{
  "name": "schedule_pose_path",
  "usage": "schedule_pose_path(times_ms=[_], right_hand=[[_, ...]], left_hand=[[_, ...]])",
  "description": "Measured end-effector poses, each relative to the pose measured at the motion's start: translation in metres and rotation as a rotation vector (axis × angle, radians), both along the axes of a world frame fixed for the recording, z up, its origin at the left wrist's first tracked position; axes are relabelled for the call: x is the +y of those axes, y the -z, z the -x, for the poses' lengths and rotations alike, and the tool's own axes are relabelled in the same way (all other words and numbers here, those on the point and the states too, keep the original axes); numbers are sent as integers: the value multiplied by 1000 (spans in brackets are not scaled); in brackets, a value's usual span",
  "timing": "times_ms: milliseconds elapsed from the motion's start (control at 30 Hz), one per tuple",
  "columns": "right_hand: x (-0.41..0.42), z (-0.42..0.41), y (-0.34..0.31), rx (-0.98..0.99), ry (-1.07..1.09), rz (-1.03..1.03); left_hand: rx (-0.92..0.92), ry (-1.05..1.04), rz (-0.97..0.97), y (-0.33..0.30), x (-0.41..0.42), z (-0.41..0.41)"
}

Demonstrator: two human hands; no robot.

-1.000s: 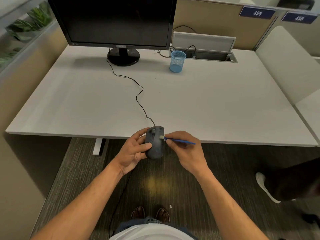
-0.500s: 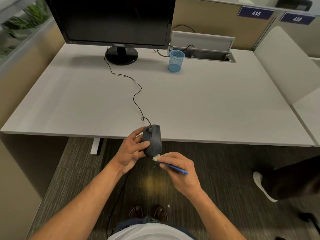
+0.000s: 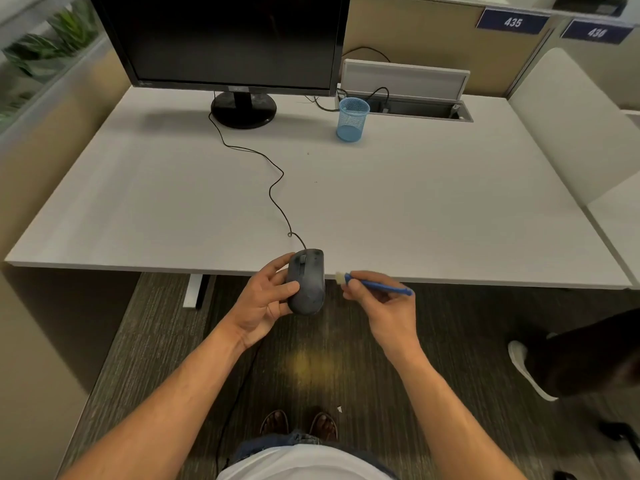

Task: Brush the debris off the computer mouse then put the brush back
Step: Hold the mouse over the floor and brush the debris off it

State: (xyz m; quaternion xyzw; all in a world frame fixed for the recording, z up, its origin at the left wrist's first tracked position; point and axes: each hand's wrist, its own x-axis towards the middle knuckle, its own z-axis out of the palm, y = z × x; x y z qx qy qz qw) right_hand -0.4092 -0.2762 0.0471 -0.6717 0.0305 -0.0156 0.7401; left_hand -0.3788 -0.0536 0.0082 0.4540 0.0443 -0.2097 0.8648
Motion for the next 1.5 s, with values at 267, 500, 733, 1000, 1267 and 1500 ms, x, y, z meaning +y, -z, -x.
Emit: schedule_pose_path(times_ms=[267,500,733,1000,1267,1500], right_hand=[[6,-38,-11,1,-26,161],[15,-15,-7,46,-55,86],[21,24,-4,115,-119,-20],[15,27,-8,73,-78,-134],[14,-16,-17,66,37,-35],[19,-20,-15,48,-53,96]], left_hand=[[-18,97,27,-10,-1,5],[-28,50,55,-9,4,6],[-12,-12,76,-8,4,2],[2,-15,116,-9,4,4],[-33,58,76,-8,3,6],[-44,62,58,-11,4,7]])
